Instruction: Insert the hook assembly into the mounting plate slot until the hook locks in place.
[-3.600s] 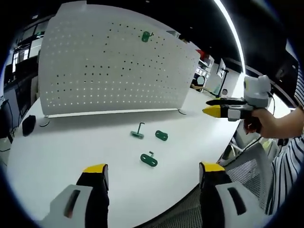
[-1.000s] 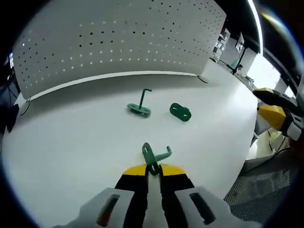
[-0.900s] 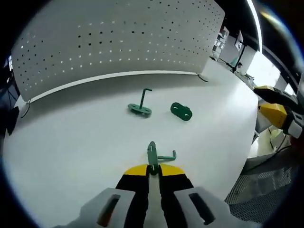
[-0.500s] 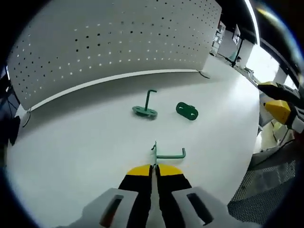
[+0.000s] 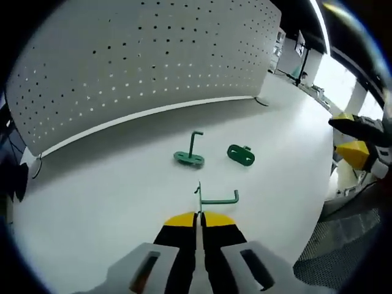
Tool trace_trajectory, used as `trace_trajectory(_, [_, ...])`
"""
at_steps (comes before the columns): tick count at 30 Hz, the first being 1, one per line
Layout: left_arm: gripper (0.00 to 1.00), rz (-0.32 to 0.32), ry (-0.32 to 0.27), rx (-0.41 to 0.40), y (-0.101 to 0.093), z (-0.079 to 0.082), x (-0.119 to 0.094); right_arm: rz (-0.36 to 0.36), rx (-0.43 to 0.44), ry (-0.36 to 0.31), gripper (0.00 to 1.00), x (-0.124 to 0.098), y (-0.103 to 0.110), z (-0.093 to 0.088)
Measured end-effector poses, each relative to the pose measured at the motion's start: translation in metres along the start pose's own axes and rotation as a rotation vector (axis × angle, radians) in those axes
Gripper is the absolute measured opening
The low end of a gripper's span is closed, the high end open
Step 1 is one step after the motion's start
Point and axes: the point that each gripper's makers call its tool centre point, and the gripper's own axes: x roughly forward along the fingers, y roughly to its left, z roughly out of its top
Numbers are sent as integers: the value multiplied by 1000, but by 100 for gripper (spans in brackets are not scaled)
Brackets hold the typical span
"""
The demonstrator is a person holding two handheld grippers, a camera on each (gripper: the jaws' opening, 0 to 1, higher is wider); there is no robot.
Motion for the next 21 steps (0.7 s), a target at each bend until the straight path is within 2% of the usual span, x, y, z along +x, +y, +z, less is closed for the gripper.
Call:
trace_trajectory(2, [2,32,-15,15,6,7,-5,6,13,0,29,0,0,0])
trace_trajectory(9, [2,49,-45,-7,14,20,-26,12,19,1,29,0,2,-1])
trace_trajectory(13, [2,79,-88,-7,22,30,-43,20,24,1,29,0,3,-1])
trace_trajectory(21, [2,94,-134,-38,28,29,-72,24,72,11,29,1,1,-4])
